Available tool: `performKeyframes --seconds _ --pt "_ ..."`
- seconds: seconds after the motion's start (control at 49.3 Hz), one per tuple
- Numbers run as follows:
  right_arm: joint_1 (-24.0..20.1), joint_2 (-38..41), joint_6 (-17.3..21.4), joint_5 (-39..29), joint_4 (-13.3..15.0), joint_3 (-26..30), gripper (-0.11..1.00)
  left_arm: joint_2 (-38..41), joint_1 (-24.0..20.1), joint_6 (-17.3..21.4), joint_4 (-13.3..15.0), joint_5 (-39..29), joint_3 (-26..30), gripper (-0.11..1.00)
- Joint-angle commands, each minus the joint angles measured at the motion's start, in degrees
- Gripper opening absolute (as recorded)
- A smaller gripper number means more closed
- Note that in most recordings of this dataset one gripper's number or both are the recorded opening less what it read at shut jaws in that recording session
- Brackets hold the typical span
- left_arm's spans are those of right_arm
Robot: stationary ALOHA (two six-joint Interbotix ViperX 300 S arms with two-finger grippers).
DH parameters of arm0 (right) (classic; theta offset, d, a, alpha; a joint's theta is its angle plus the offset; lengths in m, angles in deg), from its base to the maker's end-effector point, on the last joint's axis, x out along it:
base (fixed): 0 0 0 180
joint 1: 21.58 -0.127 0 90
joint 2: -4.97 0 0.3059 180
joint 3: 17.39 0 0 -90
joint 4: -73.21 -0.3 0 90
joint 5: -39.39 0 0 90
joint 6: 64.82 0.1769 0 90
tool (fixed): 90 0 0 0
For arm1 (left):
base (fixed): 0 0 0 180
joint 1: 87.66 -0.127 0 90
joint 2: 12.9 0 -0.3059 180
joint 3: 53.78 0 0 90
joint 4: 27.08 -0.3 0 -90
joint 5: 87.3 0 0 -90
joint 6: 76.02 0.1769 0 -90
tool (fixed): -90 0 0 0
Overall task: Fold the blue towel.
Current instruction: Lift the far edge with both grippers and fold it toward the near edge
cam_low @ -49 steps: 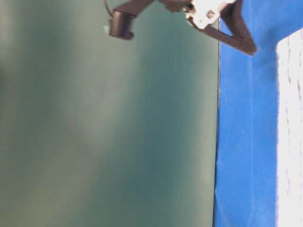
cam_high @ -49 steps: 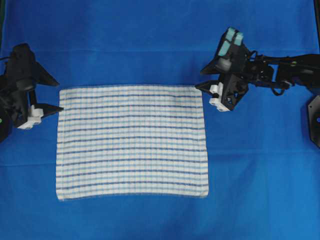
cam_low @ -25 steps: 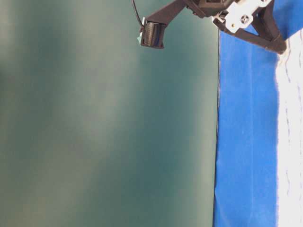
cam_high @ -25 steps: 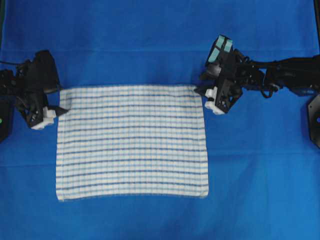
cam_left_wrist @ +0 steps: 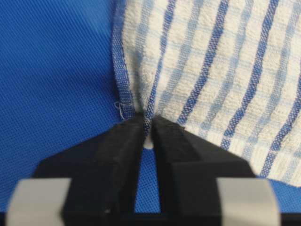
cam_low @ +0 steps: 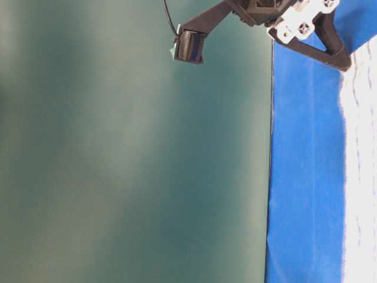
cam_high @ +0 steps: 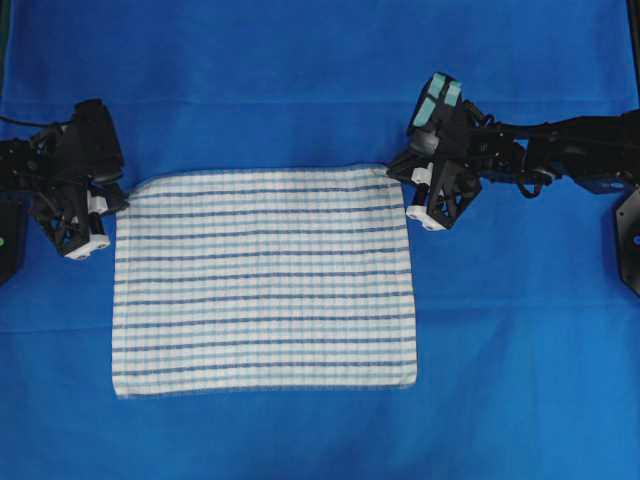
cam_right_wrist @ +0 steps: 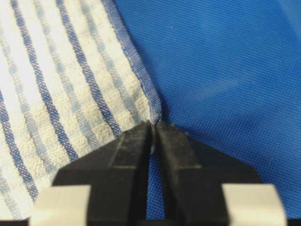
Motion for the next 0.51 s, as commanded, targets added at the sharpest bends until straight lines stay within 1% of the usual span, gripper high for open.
performKeyframes --seconds 0.0,0.264,0.487 --pt "-0.1 -1.0 0.1 -0.2 0.1 0.9 0.05 -0.2 -0.2 -0.1 0.0 -0.1 0.9 0.02" --pt "-0.1 -3.7 0.7 -1.2 0.0 0.3 0.05 -1.4 -0.2 -0.1 0.0 -0.4 1.3 0.02" --pt "-0.2 -7.5 0.8 -2.2 -0.2 -0.4 0.05 -4.7 -0.1 1.6 -0.3 -0.4 3.8 0.02"
